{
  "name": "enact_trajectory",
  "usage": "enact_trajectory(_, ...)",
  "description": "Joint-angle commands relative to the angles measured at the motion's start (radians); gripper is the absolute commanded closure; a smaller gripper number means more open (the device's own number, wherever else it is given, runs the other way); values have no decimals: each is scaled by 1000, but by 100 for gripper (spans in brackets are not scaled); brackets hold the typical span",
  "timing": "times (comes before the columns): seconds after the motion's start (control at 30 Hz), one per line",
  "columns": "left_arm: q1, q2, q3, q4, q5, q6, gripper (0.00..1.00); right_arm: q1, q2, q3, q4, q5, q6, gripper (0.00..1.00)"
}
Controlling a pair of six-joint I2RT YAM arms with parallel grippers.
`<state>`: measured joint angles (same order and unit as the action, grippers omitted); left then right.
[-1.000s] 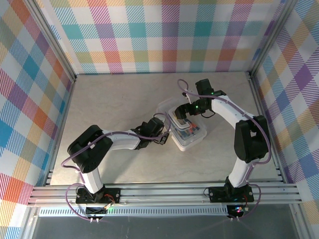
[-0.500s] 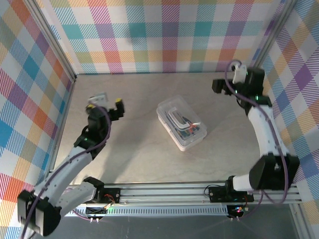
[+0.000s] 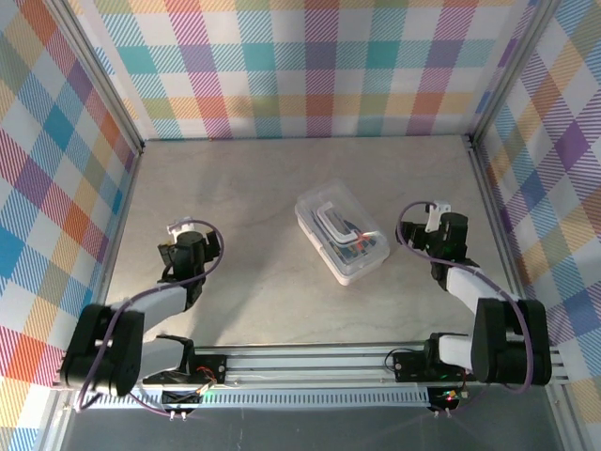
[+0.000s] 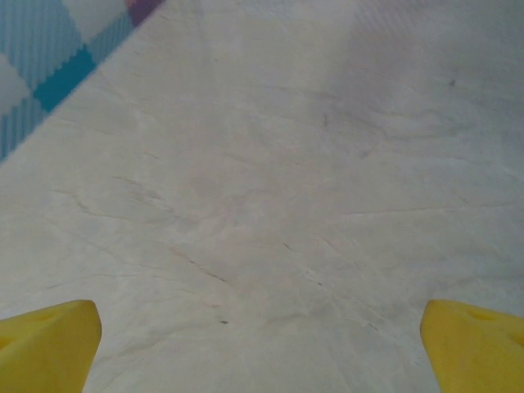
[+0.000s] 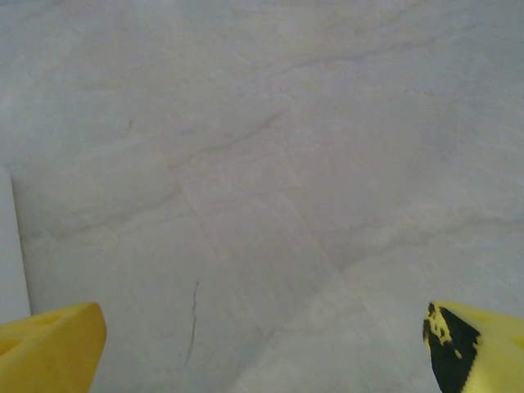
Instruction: Pack the tool kit
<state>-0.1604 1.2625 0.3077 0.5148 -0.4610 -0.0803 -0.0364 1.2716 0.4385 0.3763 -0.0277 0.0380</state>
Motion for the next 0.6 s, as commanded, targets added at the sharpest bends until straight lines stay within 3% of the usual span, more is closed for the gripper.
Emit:
enact_trajectory(0.0,15,88,42,232,85,56,1,-2,76,-19,235,-58,32,1)
enact_trajectory(0.1,16,164,93,228,134,105,1,-2,155,36,240,-56,3,1)
enact_trajectory(0.2,30,341,56,488,133,116,0,16,245,45,314,-45,-20,1)
enact_trajectory(0.27,33,291,85,337,147,89,0,31,234,-24,421,2,-15,1)
enact_trajectory(0.3,36,320,69,416,142,99,1,37,264,-74,562,25,-18,1)
enact_trajectory(0.4,41,316,87,378,150,91,0,72,268,-46,507,113,-29,1)
enact_trajectory(0.43,43,321,84,393,150,93,1,64,257,-26,439,91,-23,1)
enact_trajectory(0.57,43,316,87,377,154,87,0,60,259,-30,454,82,-21,1)
